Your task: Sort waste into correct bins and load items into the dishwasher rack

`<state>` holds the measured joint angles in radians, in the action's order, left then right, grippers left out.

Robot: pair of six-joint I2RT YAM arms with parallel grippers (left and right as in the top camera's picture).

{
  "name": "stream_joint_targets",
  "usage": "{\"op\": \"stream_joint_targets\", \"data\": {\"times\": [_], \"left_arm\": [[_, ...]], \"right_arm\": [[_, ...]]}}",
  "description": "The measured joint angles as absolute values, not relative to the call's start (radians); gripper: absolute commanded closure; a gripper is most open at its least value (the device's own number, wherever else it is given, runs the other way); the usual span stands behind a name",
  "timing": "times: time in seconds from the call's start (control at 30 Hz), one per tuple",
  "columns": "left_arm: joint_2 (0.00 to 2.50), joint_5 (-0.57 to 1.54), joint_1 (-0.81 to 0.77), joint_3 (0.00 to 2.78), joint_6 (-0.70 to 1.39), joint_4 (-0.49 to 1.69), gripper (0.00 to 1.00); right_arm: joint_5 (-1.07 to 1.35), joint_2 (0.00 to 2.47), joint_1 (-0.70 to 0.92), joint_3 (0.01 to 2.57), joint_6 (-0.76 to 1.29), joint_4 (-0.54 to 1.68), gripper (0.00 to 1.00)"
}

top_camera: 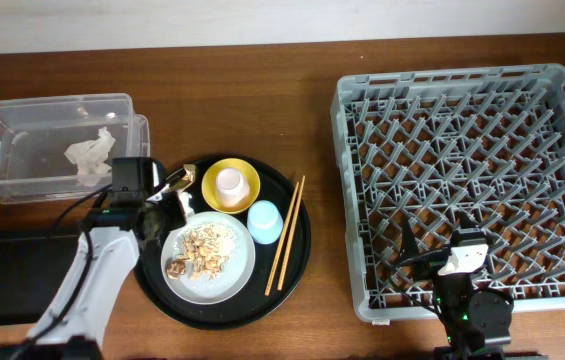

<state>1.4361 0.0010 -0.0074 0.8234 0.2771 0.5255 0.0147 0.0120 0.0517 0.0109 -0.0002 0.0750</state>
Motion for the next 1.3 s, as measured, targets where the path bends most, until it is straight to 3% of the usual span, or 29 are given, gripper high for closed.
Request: {"op": "stream_joint_targets", "data": {"times": [0.53,0.6,0.63,0.67,0.7,0.93,1.07,1.3], "left_arm": [[1.671,-0.041,-0.007,0.821,0.316,0.322,0.61],[1.677,-0.056,-0.009,0.821,0.316,0.304,0.72],[1.678,-0.064,-0.009,0.821,0.315,0.299,0.90],[1.678,-0.068,-0.008,0.821,0.318,0.296,0.99],[1.680,-0.072,-0.008,0.821,0.324,0.293,1.00],[1.681,-0.044,-0.005,0.821,0.323,0.304,0.99],[1.634,0.084,-0.007,0.821,0.323,0.395,1.00],[1.333,0.189,-0.007,0.820,0.324,0.541,0.99]], "right_arm": [[0.015,0.012,0.052,0.011,-0.001,0.075,0.01],[0.015,0.012,0.052,0.011,-0.001,0.075,0.02],[0.015,0.012,0.052,0.011,-0.001,0.075,0.02],[0.015,0.012,0.052,0.011,-0.001,0.075,0.02],[0.015,0.012,0.052,0.011,-0.001,0.075,0.02],[0.015,0.012,0.052,0.011,-0.001,0.075,0.02],[0.015,0.012,0.052,0.011,-0.001,0.075,0.01],[0.015,0.012,0.052,0.011,-0.001,0.075,0.02]]}}
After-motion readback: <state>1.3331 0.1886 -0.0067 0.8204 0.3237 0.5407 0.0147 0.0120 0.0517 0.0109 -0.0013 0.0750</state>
